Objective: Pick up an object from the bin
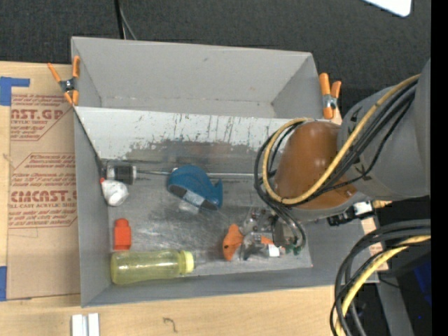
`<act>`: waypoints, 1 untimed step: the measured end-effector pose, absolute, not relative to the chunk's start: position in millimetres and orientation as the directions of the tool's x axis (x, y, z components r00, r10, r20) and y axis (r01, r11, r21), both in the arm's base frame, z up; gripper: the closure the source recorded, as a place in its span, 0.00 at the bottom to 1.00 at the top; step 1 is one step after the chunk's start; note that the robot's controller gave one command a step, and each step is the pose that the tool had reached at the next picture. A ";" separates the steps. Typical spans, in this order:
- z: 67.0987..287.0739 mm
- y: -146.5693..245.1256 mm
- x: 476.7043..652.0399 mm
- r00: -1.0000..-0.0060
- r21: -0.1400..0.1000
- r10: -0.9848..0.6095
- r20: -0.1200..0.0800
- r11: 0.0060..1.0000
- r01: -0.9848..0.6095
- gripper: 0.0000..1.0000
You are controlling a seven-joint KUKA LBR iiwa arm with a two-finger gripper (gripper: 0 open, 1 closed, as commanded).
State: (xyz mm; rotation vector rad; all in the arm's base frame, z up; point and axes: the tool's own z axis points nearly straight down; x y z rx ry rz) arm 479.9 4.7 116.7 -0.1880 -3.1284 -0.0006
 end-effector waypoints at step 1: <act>136.8 4.8 480.7 -0.993 0.001 0.119 0.001 0.993 0.119 1.00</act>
Offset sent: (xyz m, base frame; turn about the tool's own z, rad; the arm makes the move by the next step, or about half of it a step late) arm 0.0001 -0.0003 0.0111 0.0000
